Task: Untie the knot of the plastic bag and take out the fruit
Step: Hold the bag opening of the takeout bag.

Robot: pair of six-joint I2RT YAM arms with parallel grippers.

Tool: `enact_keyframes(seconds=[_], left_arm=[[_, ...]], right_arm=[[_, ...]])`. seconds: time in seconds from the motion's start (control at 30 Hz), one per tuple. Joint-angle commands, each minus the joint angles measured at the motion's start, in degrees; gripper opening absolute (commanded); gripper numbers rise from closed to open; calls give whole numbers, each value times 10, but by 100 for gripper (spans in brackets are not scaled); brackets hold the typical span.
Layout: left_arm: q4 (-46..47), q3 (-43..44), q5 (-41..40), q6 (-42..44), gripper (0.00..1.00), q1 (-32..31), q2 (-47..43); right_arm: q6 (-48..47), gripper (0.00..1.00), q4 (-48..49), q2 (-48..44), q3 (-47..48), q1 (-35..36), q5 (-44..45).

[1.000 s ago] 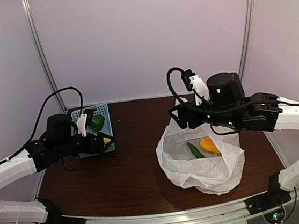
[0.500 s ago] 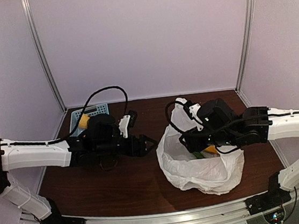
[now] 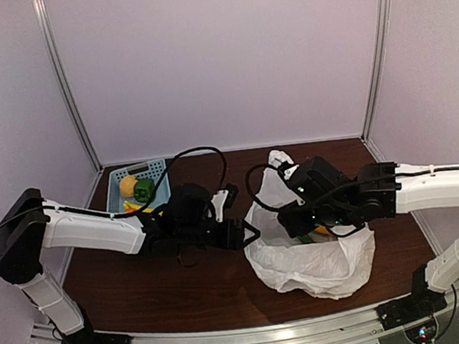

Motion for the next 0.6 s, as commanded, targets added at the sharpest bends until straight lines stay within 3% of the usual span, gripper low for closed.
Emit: enact_keyframes(seconds=[0.0, 0.07, 0.2, 0.57], left_arm=[[41, 23, 20, -7, 46, -7, 22], [37, 23, 11, -9, 26, -12, 28], [37, 8, -5, -16, 0, -15, 31], [27, -16, -22, -14, 0, -15, 28]], right_arm=[[0, 69, -40, 33, 22, -5, 6], [1, 69, -49, 49, 29, -10, 3], [2, 69, -71, 76, 38, -25, 18], [-33, 73, -90, 121, 19, -88, 58]])
